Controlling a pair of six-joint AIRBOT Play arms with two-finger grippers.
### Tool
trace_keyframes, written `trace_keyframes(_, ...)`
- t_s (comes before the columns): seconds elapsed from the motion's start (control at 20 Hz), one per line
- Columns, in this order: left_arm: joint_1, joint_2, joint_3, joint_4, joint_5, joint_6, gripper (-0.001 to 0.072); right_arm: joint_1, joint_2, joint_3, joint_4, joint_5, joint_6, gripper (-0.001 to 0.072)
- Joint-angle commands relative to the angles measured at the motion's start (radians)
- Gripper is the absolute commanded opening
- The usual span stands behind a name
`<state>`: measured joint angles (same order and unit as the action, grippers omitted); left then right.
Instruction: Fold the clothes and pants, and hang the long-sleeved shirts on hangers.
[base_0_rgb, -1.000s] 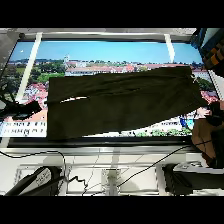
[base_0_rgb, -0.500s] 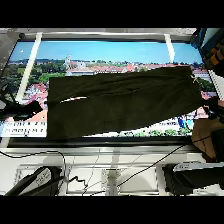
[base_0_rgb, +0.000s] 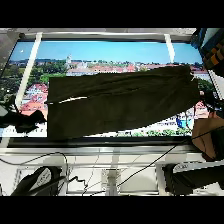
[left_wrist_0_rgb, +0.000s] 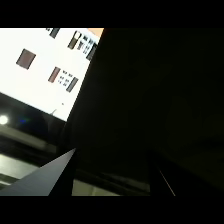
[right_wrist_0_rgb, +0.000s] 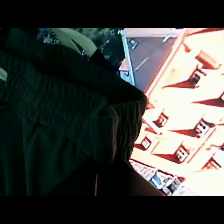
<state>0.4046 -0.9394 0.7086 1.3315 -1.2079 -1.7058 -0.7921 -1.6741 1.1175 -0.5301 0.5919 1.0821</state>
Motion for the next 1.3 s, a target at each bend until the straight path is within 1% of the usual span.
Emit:
trace_keyframes(0.0, -0.015, 0.190, -0.163, -0.041, -0.002, -0.126, 0.0463, 0.006, 0.000, 0.002, -0.001, -0.009, 0.000, 0.0034)
trace_keyframes(0.05, -0.027, 0.245, -0.215, -0.046, 0.019, -0.156, 0.0469, 0.005, 0.000, 0.002, -0.002, -0.009, 0.001, 0.0033)
trace_keyframes(0.1, -0.033, 0.290, -0.269, -0.047, 0.041, -0.193, 0.0507, 0.005, 0.000, 0.002, -0.001, -0.009, 0.001, 0.0034)
trace_keyframes(0.2, -0.034, 0.344, -0.362, -0.047, 0.056, -0.297, 0.0512, 0.005, 0.000, 0.002, -0.001, -0.009, 0.001, 0.0034)
trace_keyframes(0.25, -0.035, 0.356, -0.401, -0.047, 0.057, -0.333, 0.0512, 0.005, 0.000, 0.002, -0.001, -0.009, 0.001, 0.0034)
trace_keyframes(0.3, -0.035, 0.358, -0.429, -0.047, 0.076, -0.336, 0.0511, 0.005, 0.000, 0.002, -0.001, -0.009, 0.001, 0.0034)
trace_keyframes(0.5, -0.035, 0.352, -0.465, -0.050, 0.255, -0.336, 0.0510, 0.005, 0.000, 0.002, 0.002, -0.009, 0.002, 0.0034)
trace_keyframes(0.75, -0.035, 0.265, -0.466, -0.066, 0.423, -0.335, 0.0509, 0.005, 0.001, 0.002, 0.002, -0.008, 0.002, 0.0034)
trace_keyframes(0.9, -0.069, 0.183, -0.466, -0.107, 0.469, -0.328, 0.0499, 0.005, 0.005, 0.002, 0.002, 0.002, 0.002, 0.0034)
trace_keyframes(0.95, -0.097, 0.158, -0.466, -0.107, 0.481, -0.328, 0.0468, 0.005, 0.011, 0.002, -0.001, 0.011, 0.001, 0.0034)
trace_keyframes(1.0, -0.131, 0.135, -0.466, -0.107, 0.496, -0.328, 0.0409, 0.005, 0.021, 0.002, -0.007, 0.014, 0.001, 0.0034)
trace_keyframes(1.1, -0.186, 0.114, -0.465, -0.107, 0.543, -0.328, 0.0159, 0.005, 0.050, 0.002, -0.043, 0.032, 0.001, 0.0033)
trace_keyframes(1.15, -0.200, 0.121, -0.461, -0.106, 0.571, -0.328, 0.0067, 0.005, 0.071, 0.002, -0.080, 0.058, 0.002, 0.0033)
trace_keyframes(1.2, -0.203, 0.134, -0.449, -0.106, 0.596, -0.328, 0.0024, 0.005, 0.096, 0.002, -0.137, 0.097, 0.004, 0.0033)
trace_keyframes(1.25, -0.200, 0.151, -0.431, -0.097, 0.617, -0.328, 0.0023, 0.005, 0.120, 0.002, -0.201, 0.142, 0.026, 0.0033)
